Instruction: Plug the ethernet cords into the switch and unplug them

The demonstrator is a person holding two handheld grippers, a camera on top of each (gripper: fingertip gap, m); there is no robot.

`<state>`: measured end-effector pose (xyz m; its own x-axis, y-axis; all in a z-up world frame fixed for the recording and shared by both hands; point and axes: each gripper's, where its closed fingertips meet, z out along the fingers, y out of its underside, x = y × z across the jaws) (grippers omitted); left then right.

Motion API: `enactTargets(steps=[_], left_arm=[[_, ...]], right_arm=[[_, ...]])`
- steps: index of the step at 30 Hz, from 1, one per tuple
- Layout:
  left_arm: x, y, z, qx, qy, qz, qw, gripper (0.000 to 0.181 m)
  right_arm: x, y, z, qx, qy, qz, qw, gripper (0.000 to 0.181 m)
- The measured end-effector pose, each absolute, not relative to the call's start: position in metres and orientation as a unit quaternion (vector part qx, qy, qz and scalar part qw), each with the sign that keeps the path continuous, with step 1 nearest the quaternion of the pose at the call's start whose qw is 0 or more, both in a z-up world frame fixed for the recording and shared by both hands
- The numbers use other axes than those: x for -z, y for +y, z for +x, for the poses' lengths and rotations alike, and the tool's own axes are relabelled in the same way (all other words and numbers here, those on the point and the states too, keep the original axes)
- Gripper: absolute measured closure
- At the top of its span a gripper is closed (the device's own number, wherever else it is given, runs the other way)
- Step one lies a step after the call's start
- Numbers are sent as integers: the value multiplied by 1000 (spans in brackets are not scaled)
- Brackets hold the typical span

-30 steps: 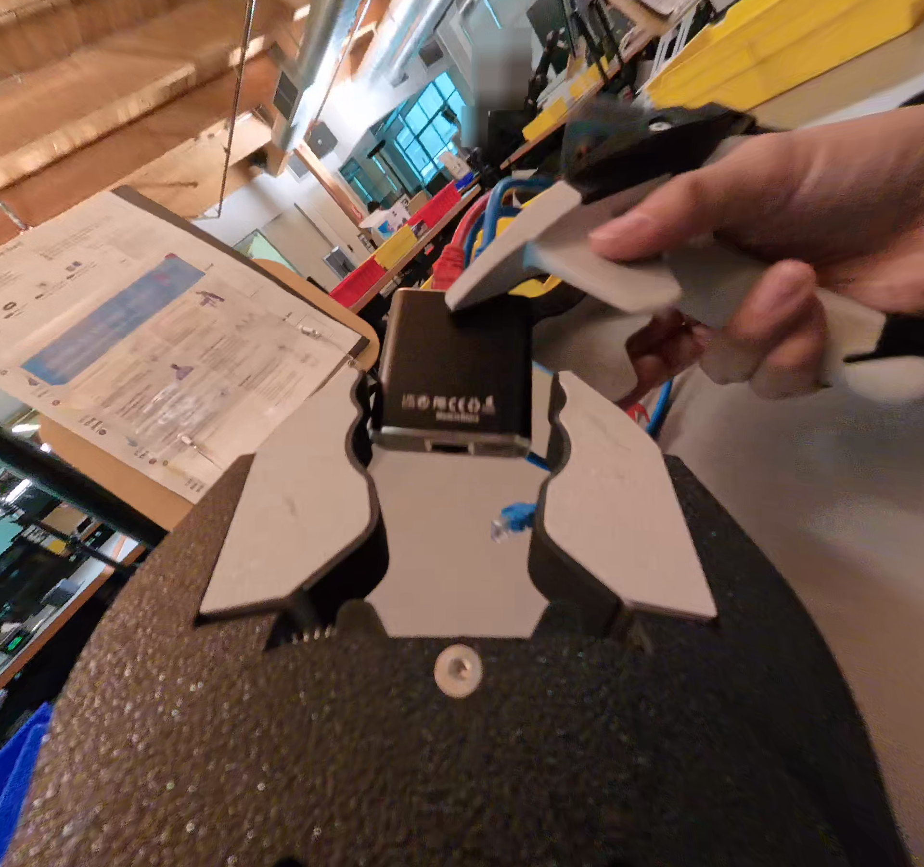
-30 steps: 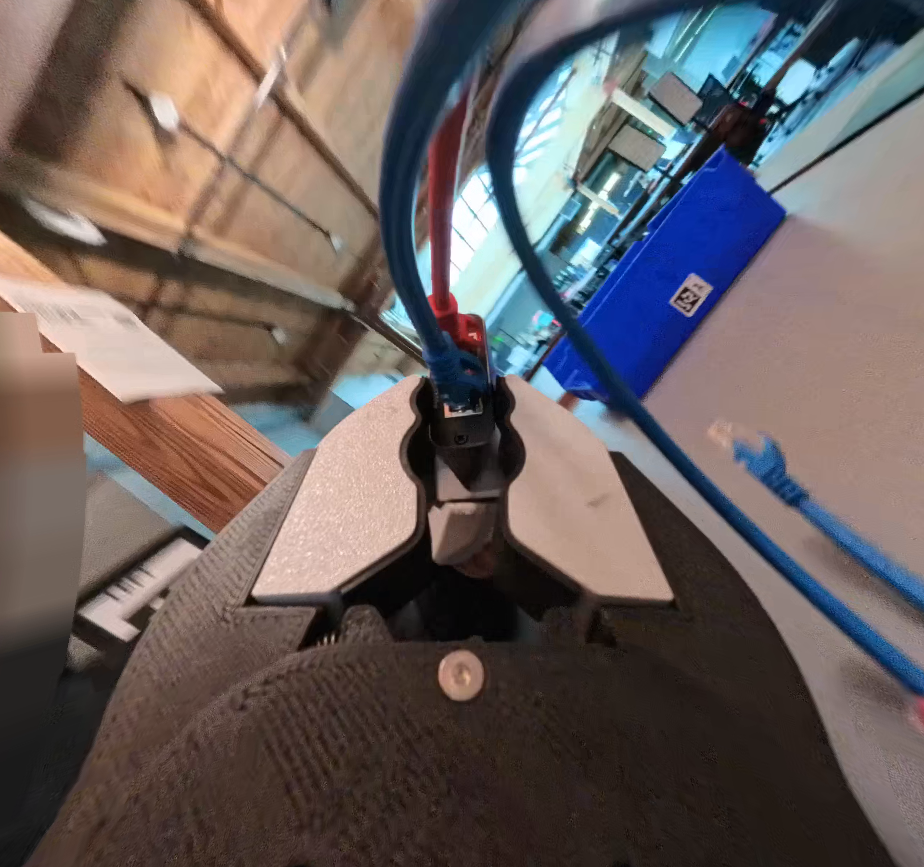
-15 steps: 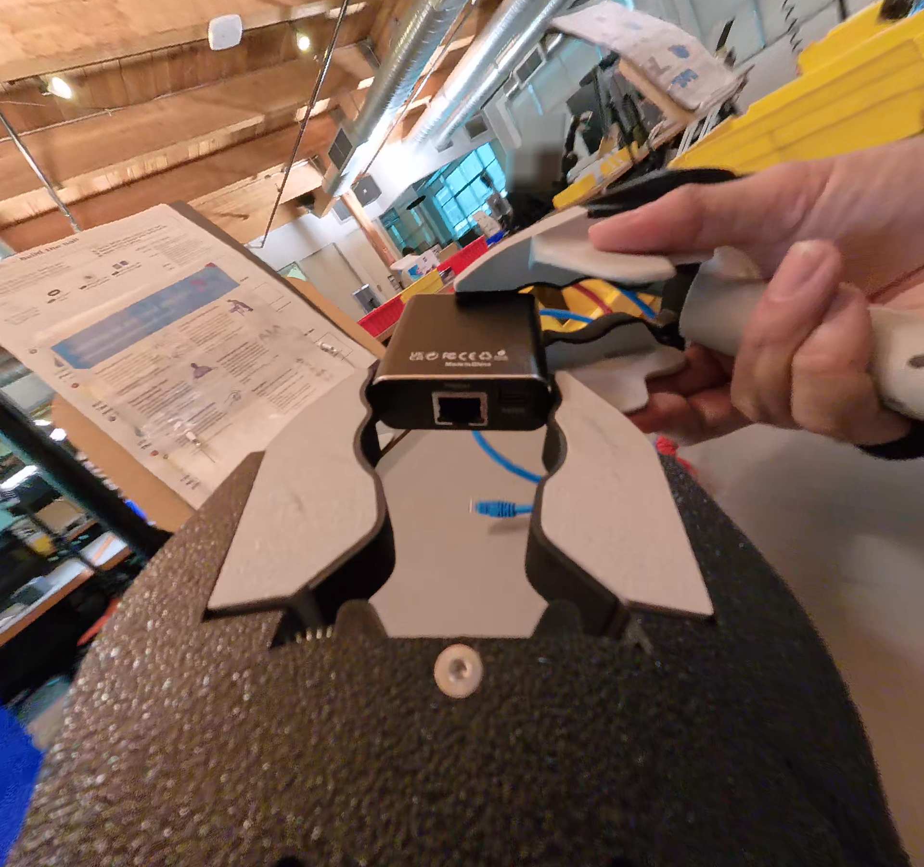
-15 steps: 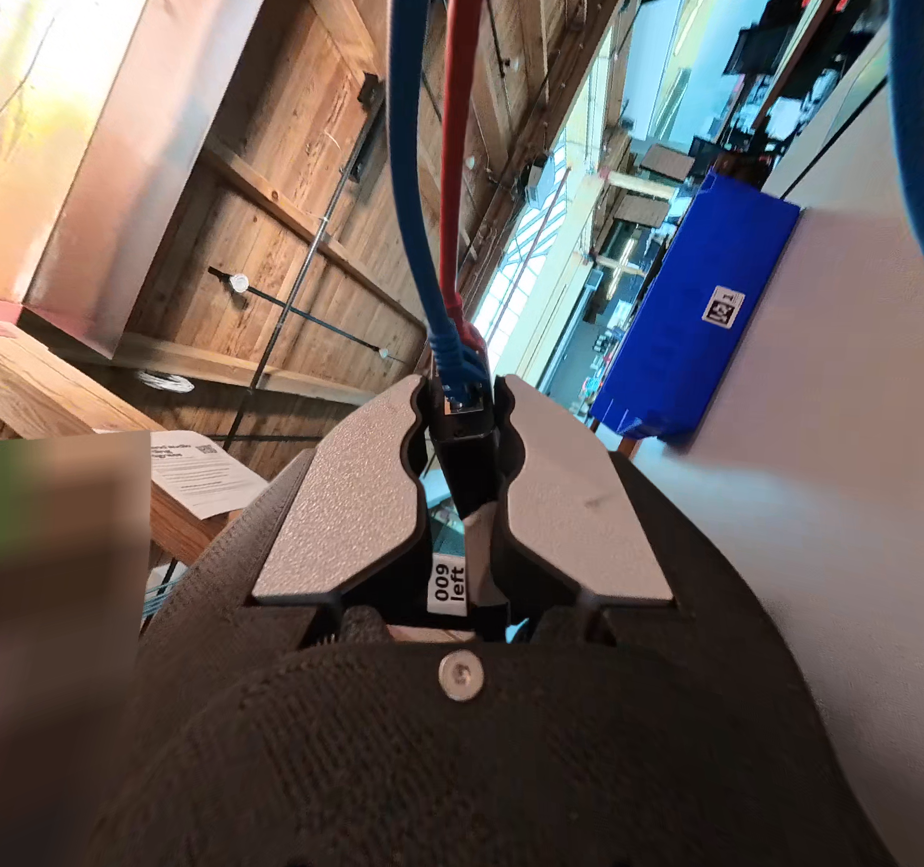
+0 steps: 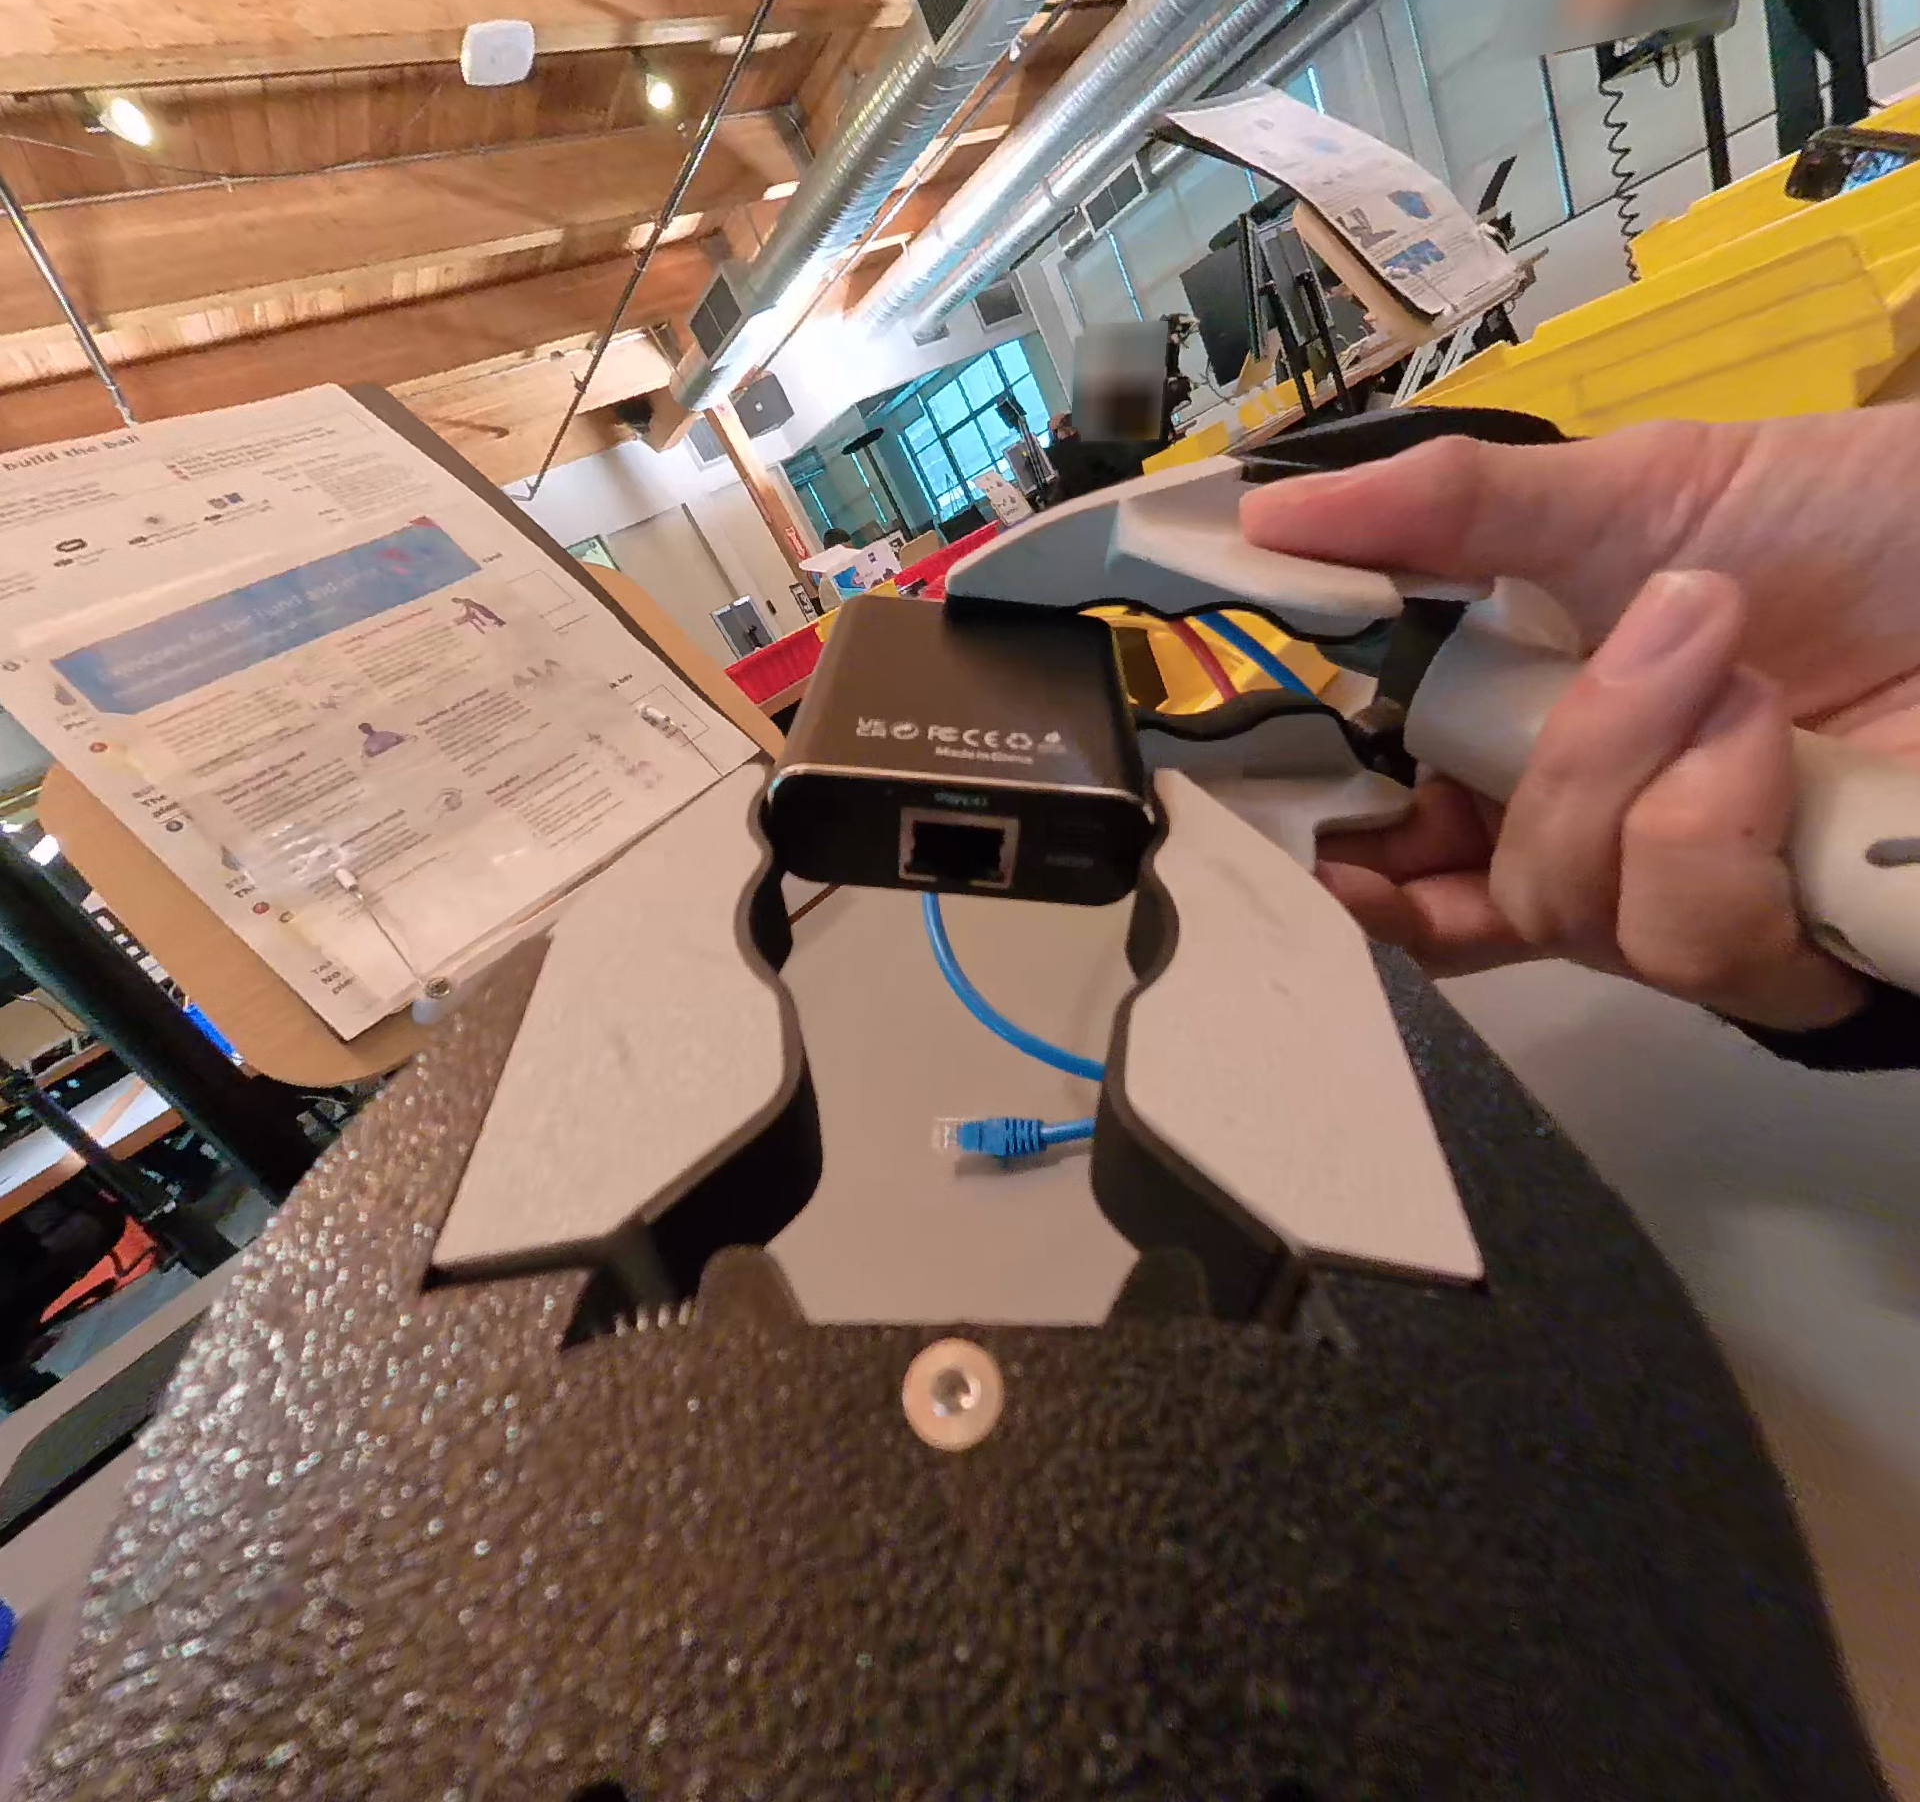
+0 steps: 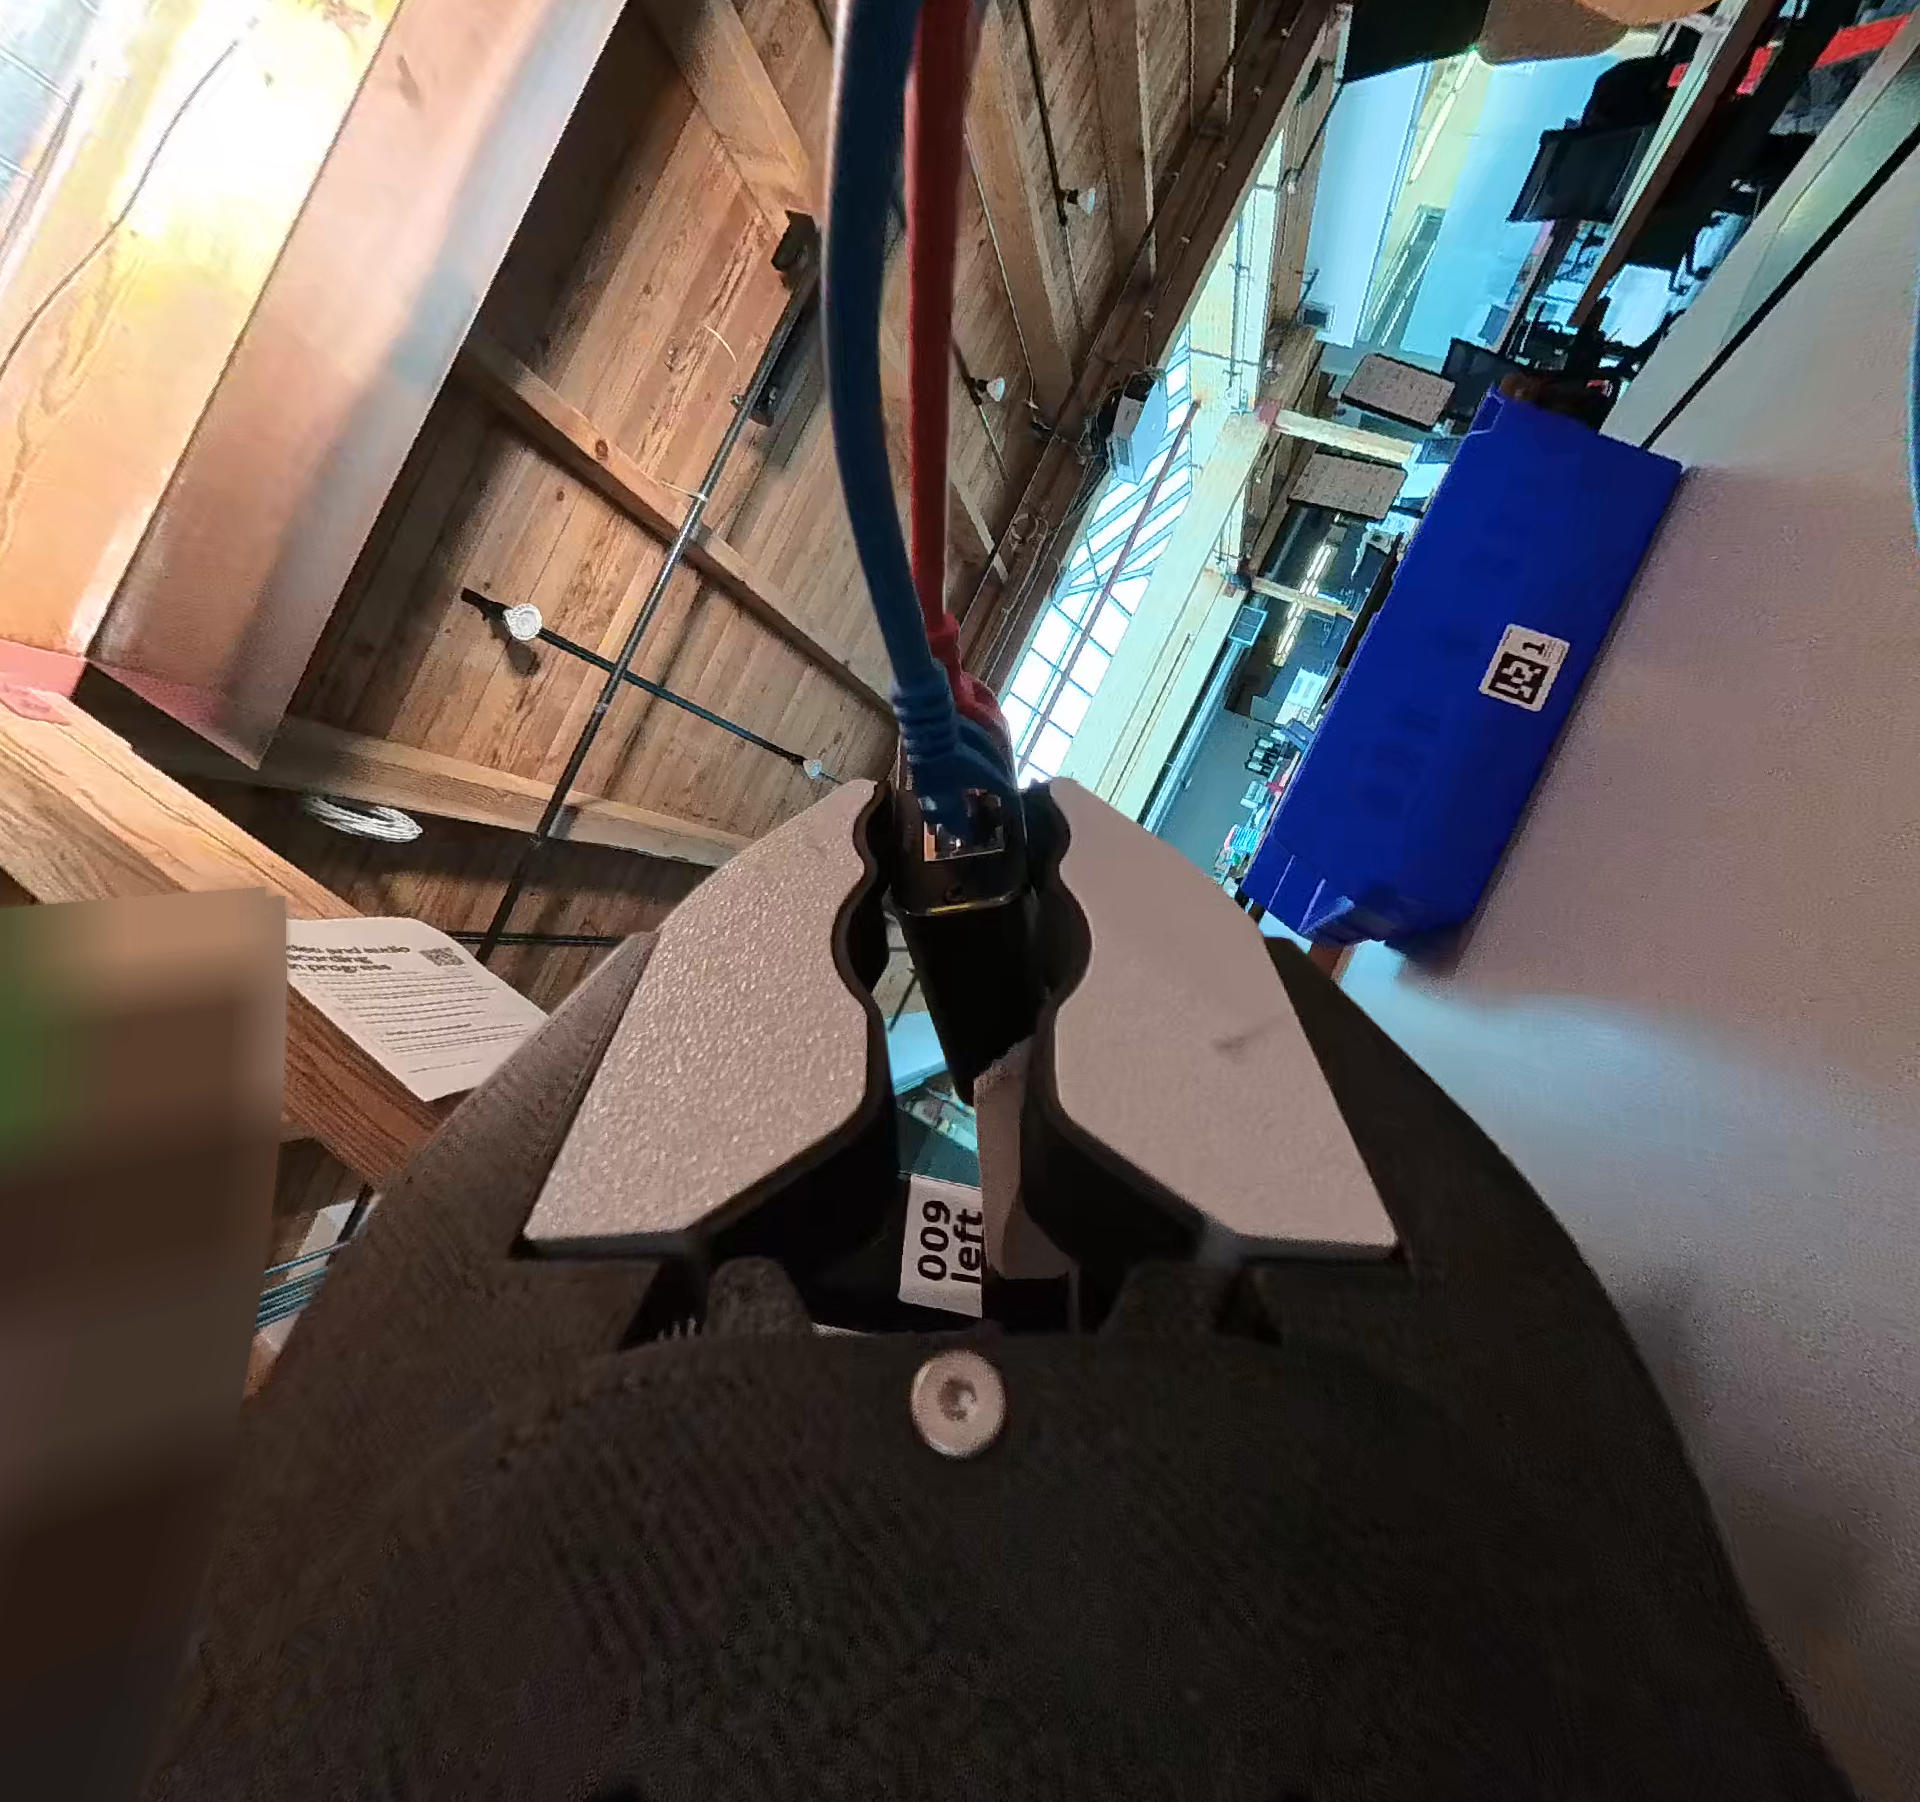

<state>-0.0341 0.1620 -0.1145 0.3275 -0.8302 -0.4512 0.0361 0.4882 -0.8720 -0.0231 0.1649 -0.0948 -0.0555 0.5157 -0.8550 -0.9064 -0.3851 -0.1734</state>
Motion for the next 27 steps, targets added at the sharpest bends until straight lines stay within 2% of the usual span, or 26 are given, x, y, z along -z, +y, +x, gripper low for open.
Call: enactTargets(steps=[5, 7, 8, 14, 16, 18, 27], left_arm=[[114, 163, -35, 311, 495, -413, 699, 119], [112, 170, -37, 350, 473, -437, 680, 119], [111, 173, -40, 372, 464, -445, 670, 119], [111, 177, -43, 423, 449, -449, 646, 119], [112, 174, -41, 415, 457, -443, 650, 119], [112, 173, -41, 413, 458, -439, 653, 119], [113, 172, -42, 407, 462, -427, 662, 119]], right_arm=[[96, 167, -19, -654, 191, -490, 544, 157], [102, 170, -10, -626, 199, -514, 552, 140], [102, 170, -8, -626, 197, -515, 551, 140], [105, 171, -17, -654, 203, -505, 525, 148], [107, 171, -19, -663, 211, -497, 518, 154], [105, 170, -18, -678, 219, -482, 510, 168], [106, 169, -20, -682, 226, -475, 508, 168]])
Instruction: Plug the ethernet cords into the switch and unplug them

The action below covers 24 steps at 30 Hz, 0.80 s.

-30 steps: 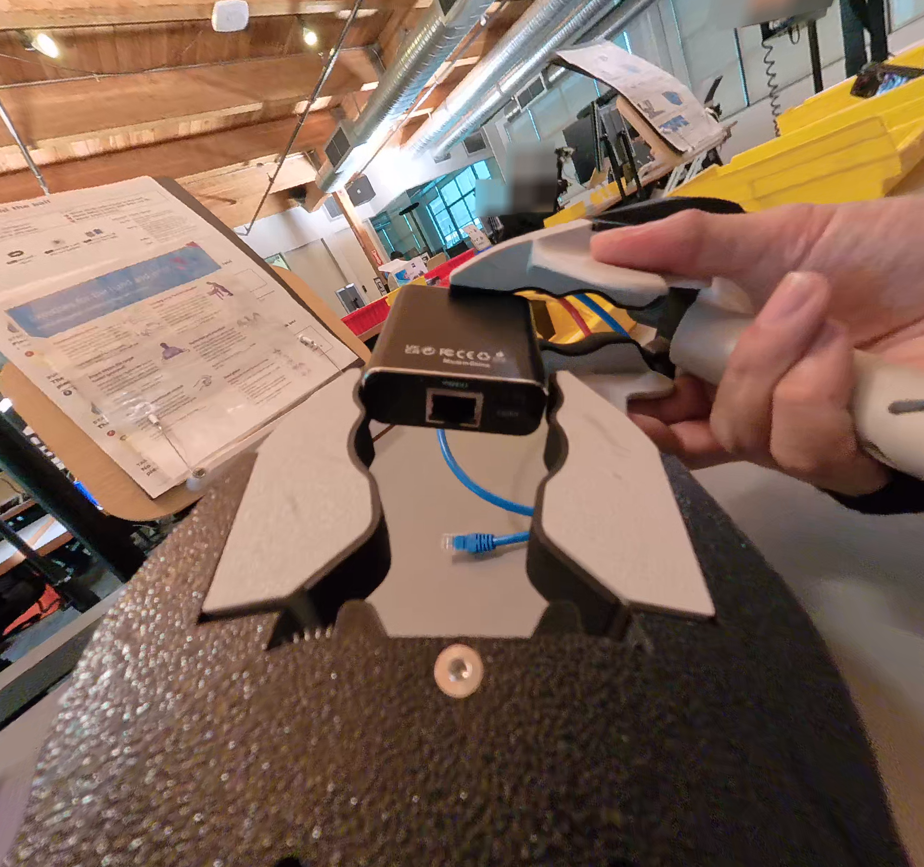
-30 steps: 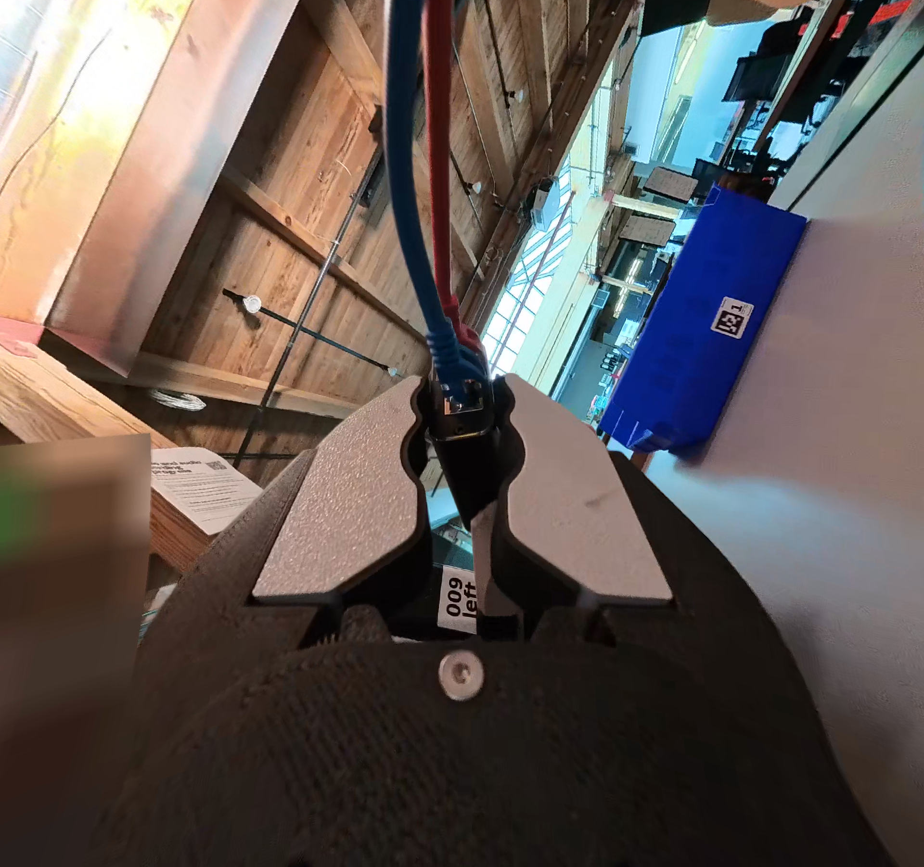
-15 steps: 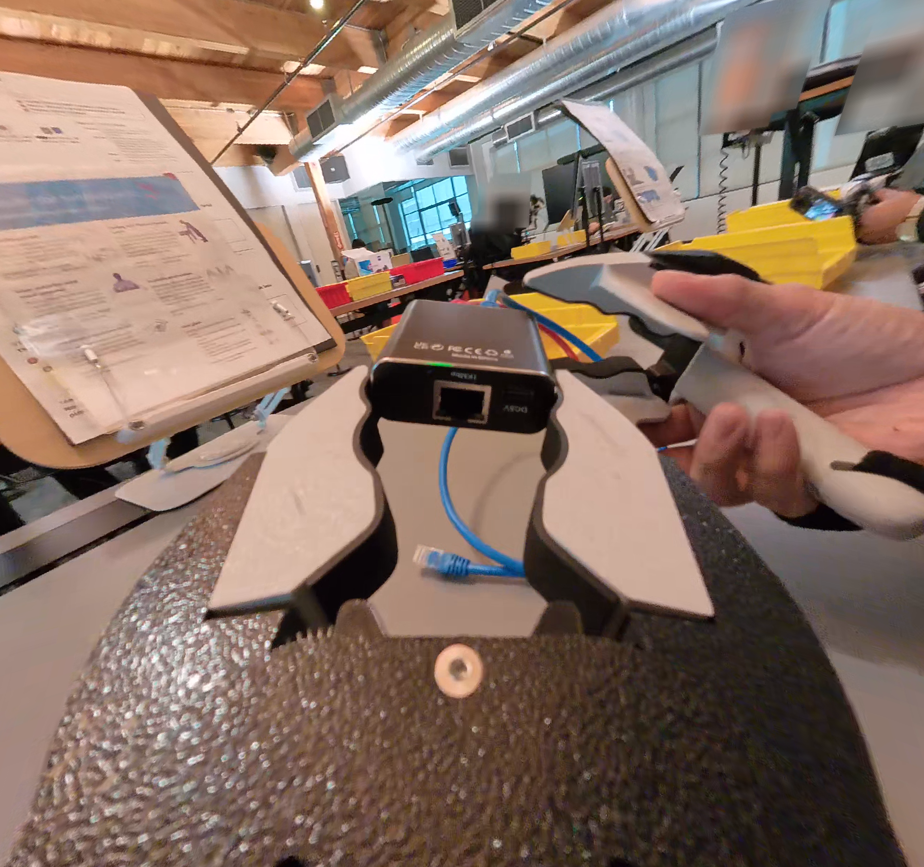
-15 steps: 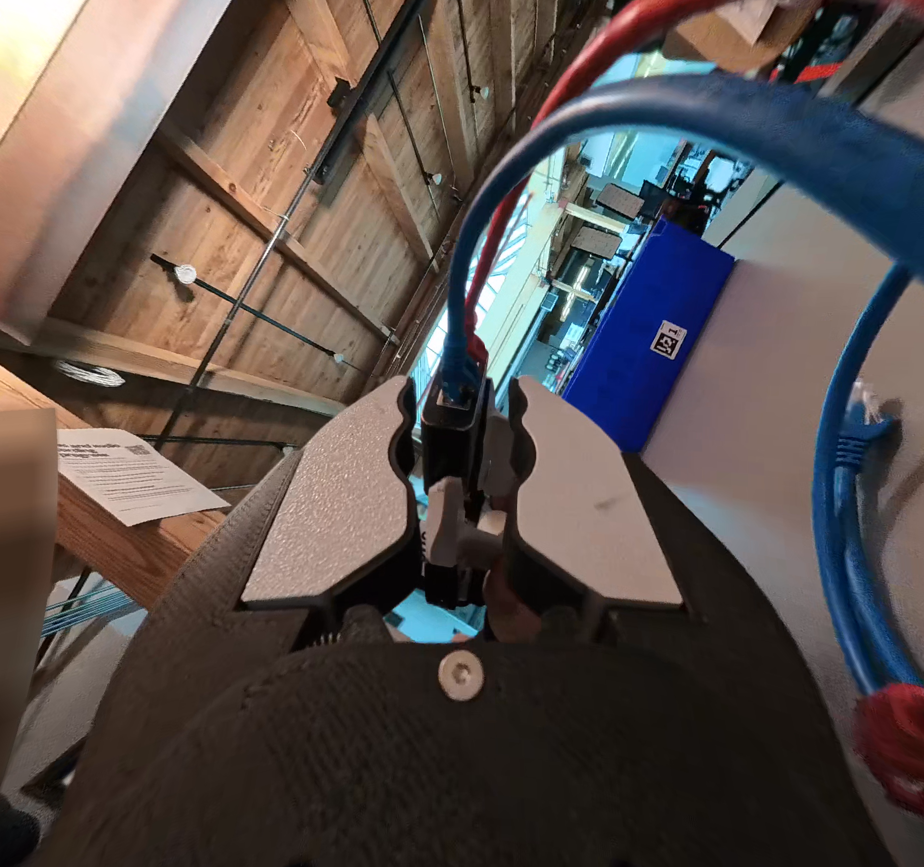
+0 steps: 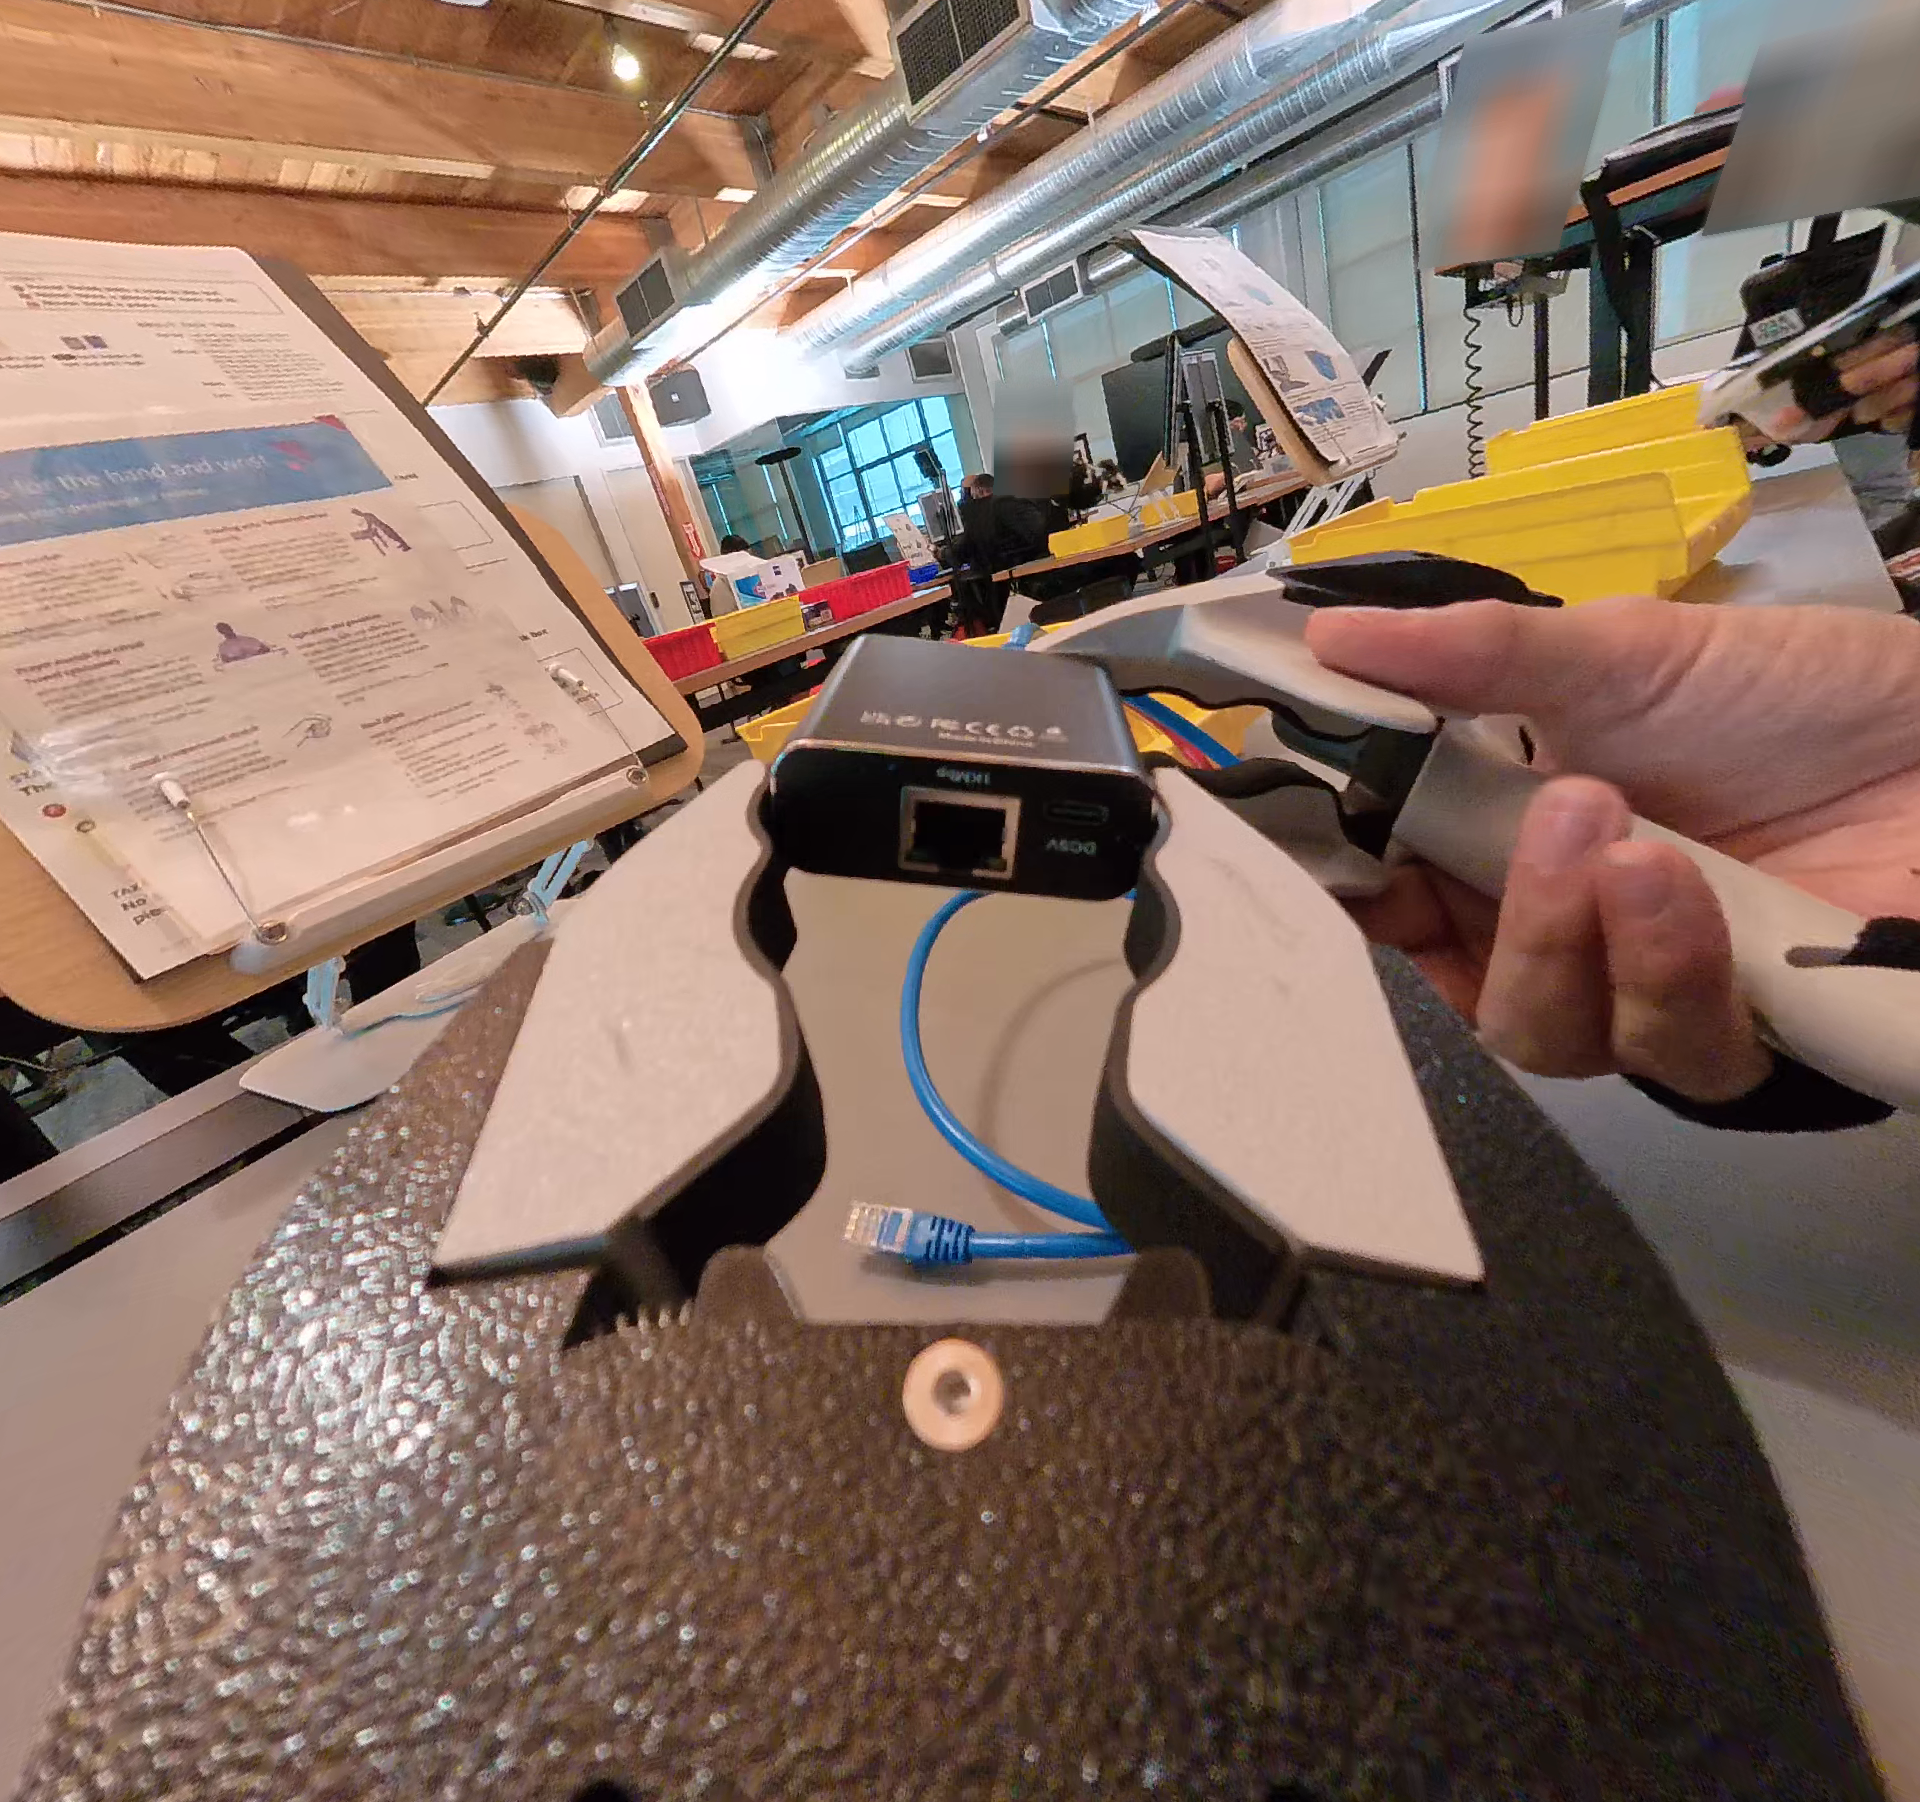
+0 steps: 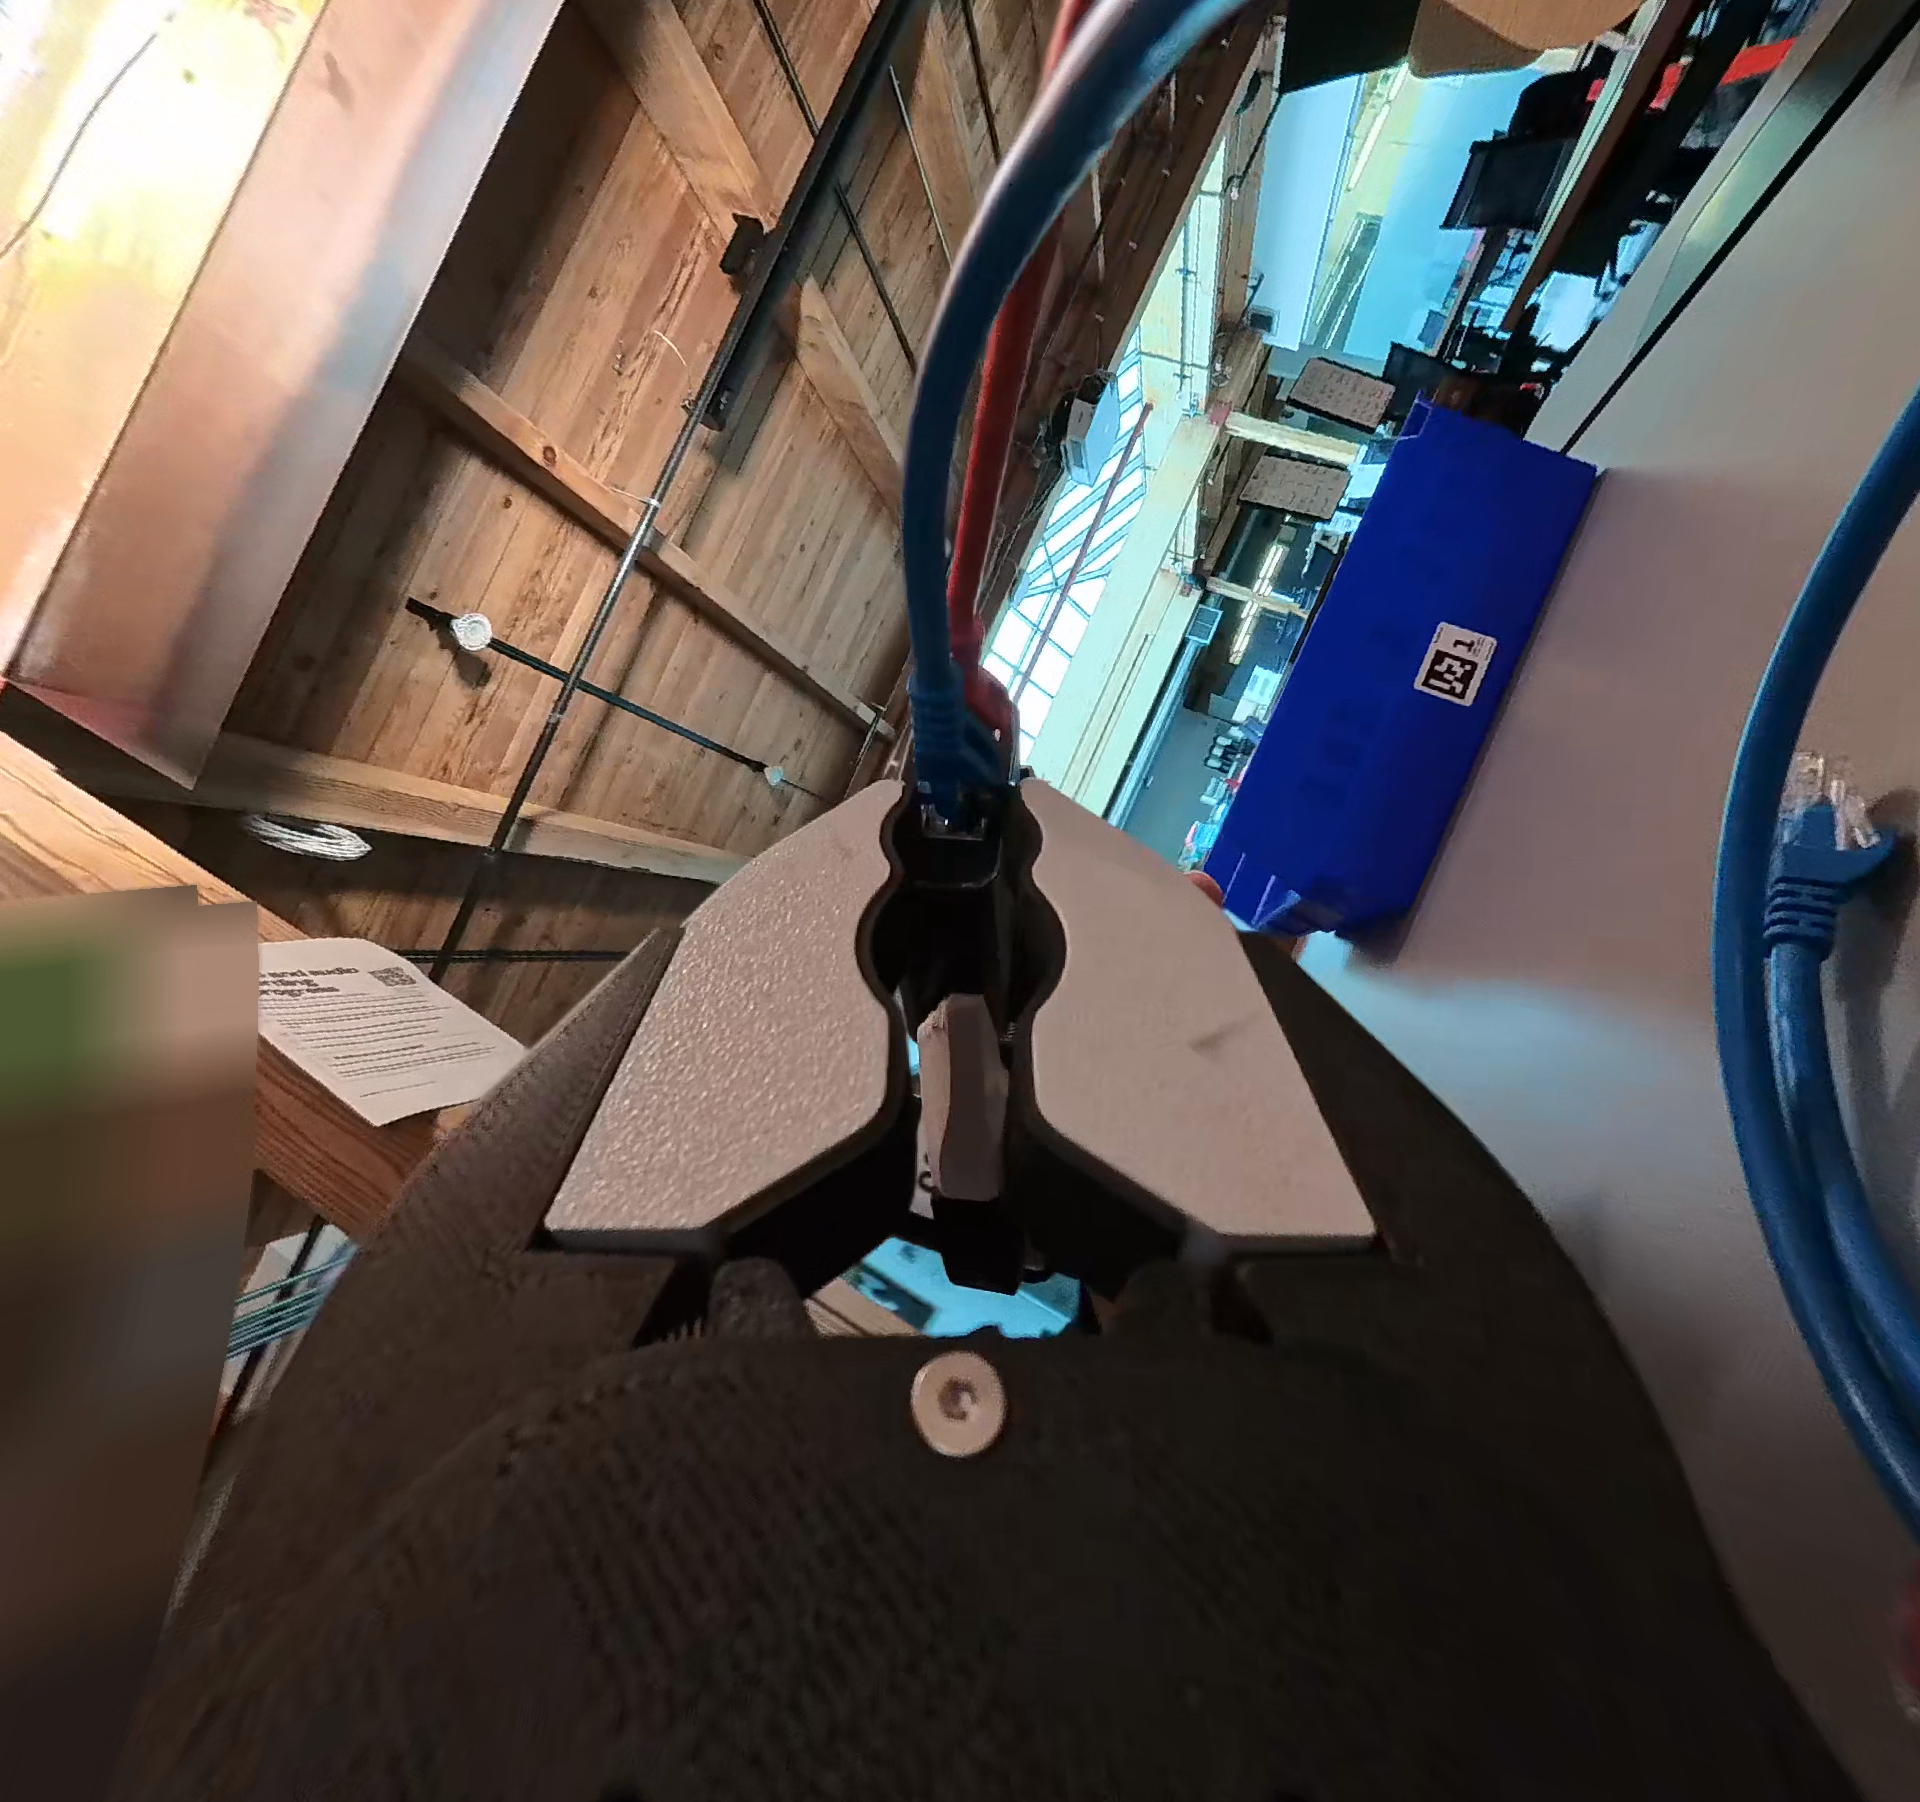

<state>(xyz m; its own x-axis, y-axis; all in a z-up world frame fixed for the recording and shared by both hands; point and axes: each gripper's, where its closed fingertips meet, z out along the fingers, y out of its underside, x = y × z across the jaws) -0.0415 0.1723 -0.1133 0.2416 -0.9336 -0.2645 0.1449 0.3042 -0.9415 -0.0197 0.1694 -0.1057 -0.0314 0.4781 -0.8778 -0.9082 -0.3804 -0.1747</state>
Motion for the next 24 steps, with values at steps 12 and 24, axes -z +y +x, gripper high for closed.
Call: enactTargets(steps=[12, 24], left_arm=[[122, 174, -38, 378, 477, -430, 667, 119], [126, 178, -38, 361, 478, -431, 675, 119]], right_arm=[[114, 172, -15, -661, 220, -485, 528, 169], [115, 176, -17, -638, 171, -479, 577, 174]])
